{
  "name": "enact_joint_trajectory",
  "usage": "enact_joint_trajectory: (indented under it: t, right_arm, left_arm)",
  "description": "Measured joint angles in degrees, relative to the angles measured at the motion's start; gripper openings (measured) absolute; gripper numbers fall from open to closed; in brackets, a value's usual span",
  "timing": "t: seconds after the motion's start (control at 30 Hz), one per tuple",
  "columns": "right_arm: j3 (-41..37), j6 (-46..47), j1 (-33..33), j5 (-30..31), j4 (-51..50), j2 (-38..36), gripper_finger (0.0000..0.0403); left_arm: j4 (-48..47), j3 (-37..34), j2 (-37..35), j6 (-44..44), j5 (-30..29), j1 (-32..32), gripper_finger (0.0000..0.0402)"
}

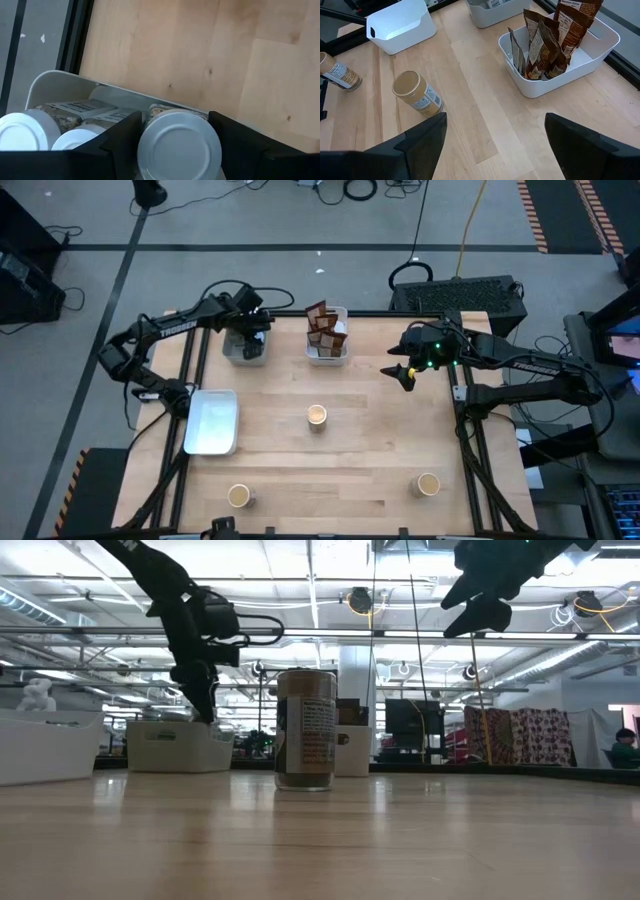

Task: Sort spices by type
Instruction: Put the white seasoning bottle into the gray bin

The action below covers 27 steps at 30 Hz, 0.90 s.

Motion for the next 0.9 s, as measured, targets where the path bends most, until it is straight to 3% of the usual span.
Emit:
enact_joint_trajectory:
  t: [0.9]
  right_arm:
    - [0.0,0.2,0.0,0.0,0.0,0.0,0.0320]
  left_arm:
    - [-4.6,0.0,0.0,3.4,-4.5,-0.9,0.0231]
